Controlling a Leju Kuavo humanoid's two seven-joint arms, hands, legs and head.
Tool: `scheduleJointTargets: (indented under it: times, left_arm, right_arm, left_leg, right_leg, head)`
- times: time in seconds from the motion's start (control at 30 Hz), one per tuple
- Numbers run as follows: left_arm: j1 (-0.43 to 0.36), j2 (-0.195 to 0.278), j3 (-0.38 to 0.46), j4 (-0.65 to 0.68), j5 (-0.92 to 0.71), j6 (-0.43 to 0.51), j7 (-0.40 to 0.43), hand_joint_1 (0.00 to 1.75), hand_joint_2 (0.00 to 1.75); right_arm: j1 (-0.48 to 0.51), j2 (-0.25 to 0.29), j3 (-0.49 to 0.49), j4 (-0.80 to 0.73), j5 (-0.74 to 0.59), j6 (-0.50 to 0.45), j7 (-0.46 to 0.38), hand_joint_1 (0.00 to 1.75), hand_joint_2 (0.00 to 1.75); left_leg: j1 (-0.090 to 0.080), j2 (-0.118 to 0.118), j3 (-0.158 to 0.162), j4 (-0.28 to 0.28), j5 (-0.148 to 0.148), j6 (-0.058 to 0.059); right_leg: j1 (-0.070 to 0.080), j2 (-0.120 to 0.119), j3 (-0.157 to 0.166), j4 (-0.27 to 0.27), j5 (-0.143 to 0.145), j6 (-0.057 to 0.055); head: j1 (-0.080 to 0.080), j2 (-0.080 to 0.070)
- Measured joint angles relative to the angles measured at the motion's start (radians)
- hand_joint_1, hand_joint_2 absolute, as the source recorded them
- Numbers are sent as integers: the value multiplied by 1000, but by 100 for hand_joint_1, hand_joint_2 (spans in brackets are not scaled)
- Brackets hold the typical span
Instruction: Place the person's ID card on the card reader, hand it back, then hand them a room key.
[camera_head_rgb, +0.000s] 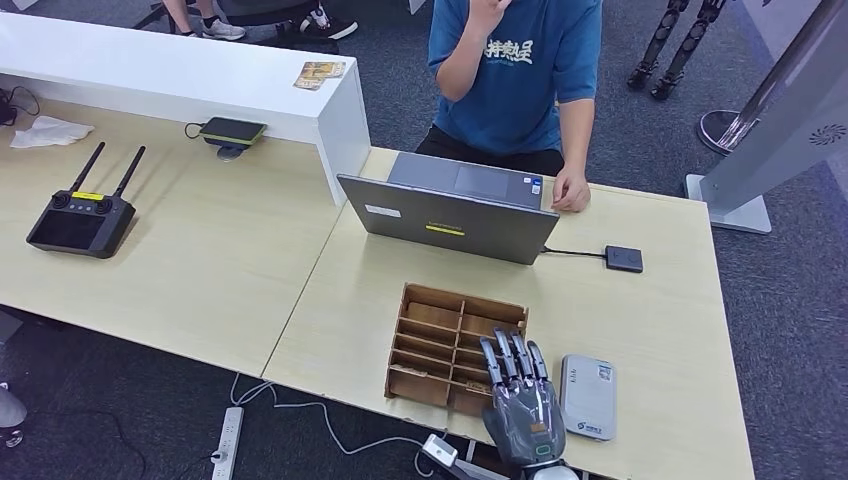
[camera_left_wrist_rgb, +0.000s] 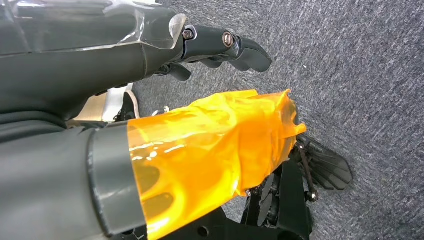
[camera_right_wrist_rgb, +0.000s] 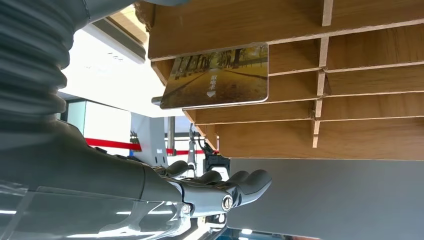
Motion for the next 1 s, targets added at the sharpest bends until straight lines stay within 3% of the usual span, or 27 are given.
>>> scheduleJointTargets:
  times: [0.43,1.0]
  left_arm:
    - [0,0,2,0,10,2,-1,0,0]
    - [2,-1,27,0,35,12,-16,0,0]
  right_arm:
    - [3,0,0,-11,-23,10,-9,0,175]
    - [71,-26,0,-155,-62,50,-13,0,175]
  left_leg:
    - [0,0,0,0,0,0]
    - [0,0,0,0,0,0]
  right_leg:
    - [0,0,0,0,0,0]
    - [0,0,0,0,0,0]
  head:
    - [0,0]
    - [0,0]
